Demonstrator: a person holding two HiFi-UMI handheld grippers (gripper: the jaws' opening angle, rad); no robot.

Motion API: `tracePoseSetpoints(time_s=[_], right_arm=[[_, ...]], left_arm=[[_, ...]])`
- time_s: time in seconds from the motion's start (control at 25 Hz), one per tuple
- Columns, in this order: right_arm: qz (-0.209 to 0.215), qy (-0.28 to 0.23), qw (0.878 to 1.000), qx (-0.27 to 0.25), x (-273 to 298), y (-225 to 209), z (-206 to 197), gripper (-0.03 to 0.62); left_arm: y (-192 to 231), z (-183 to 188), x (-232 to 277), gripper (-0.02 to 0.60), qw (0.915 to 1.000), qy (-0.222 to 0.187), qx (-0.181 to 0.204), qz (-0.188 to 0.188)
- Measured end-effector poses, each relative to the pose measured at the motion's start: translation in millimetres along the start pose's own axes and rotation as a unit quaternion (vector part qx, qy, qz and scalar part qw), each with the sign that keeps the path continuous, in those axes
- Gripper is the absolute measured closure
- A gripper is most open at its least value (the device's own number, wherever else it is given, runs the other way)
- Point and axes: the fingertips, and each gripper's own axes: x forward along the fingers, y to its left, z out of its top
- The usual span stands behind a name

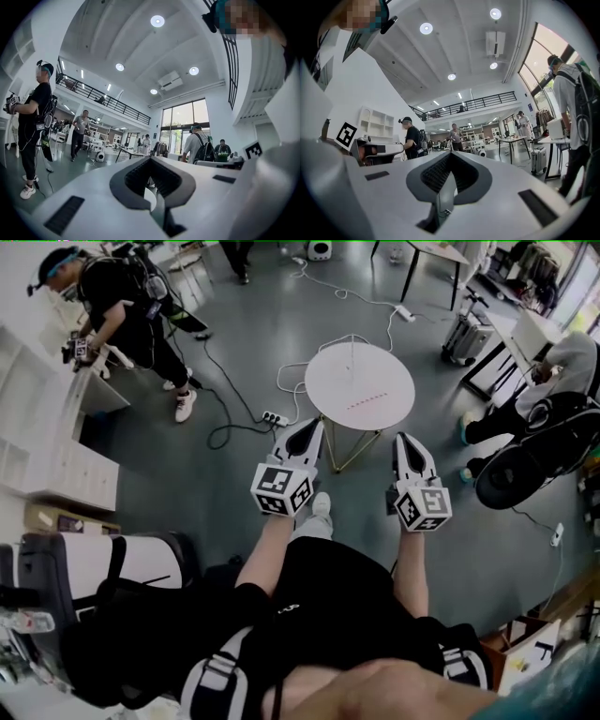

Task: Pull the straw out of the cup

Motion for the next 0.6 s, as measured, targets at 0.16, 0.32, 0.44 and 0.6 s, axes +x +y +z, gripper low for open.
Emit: tracePoseSetpoints(time_s=[0.16,0.32,0.44,0.6], right_arm=[[-0.005,0.009,1.0,-0.005,39.6,-6.2,-3.1,0.579],[0.008,0.013,1.0,-0.022,90.4,-19.2,1.3,0.579],[0.022,0.01,0.999,-0.03,125.9,-23.3,18.1,0.579],[0.015,0.008,0.999,-0.042,165.5,-20.0,24.4,0.579]], left_arm=[[35.1,11.9,23.7,0.574,0.9998,-0.018,-0.007,0.012],[69.2,13.7,56.2,0.574,0.9988,-0.027,-0.02,0.036],[91.3,14.0,81.0,0.574,0.9982,-0.022,-0.033,0.045],[119.5,18.9,108.5,0.574,0.9987,-0.018,-0.035,0.031]])
